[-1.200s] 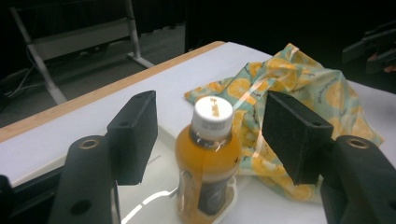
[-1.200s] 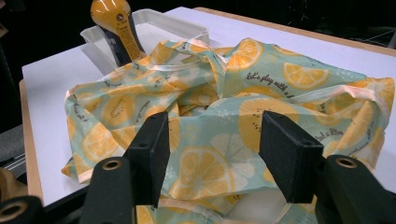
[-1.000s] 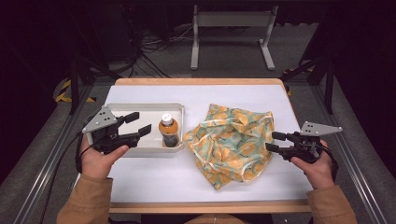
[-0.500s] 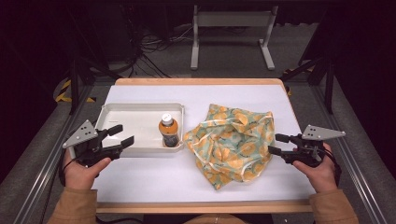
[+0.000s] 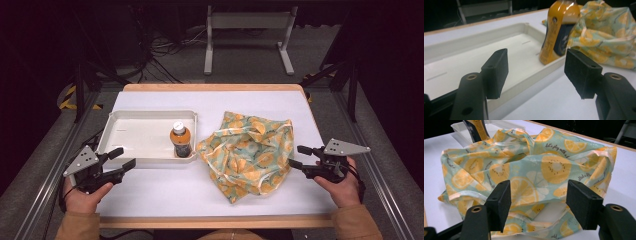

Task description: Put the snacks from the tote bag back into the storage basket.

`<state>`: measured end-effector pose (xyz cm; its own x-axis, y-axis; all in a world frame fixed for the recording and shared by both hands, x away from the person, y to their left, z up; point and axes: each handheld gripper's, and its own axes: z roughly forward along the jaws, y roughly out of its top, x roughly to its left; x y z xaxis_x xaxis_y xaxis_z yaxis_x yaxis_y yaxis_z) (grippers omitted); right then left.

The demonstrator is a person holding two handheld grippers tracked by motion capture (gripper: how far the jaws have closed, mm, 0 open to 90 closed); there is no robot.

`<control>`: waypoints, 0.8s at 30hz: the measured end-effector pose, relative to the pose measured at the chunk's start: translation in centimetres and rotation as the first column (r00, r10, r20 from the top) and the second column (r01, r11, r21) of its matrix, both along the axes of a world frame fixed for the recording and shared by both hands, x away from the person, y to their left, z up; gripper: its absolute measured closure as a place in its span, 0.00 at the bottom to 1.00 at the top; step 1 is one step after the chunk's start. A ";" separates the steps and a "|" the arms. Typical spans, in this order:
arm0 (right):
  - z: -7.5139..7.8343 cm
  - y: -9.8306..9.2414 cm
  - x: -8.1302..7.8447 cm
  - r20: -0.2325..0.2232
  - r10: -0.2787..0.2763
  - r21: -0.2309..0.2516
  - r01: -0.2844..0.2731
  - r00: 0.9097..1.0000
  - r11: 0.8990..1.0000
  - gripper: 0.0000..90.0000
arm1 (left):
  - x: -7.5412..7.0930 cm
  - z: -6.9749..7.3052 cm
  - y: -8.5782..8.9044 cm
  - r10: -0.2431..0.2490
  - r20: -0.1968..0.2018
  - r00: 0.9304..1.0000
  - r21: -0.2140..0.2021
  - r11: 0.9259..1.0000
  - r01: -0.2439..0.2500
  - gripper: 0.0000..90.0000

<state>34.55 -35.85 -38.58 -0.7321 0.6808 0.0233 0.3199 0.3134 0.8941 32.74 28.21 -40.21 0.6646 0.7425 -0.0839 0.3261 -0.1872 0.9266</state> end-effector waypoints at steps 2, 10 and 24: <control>-0.1 0.0 0.0 0.001 -0.001 0.001 0.001 1.000 1.000 0.41 | 0.1 -0.5 0.0 -0.001 -0.011 1.000 0.001 1.000 0.001 0.41; -1.9 -0.4 0.2 0.028 -0.043 -0.026 0.044 0.999 0.999 0.37 | 0.7 -2.5 0.1 0.025 -0.028 0.999 0.021 0.999 -0.025 0.41; -3.0 -0.3 0.6 0.013 -0.065 -0.048 0.065 0.998 0.997 0.35 | 1.4 -4.5 -0.7 0.036 -0.092 0.995 0.081 0.996 -0.028 0.43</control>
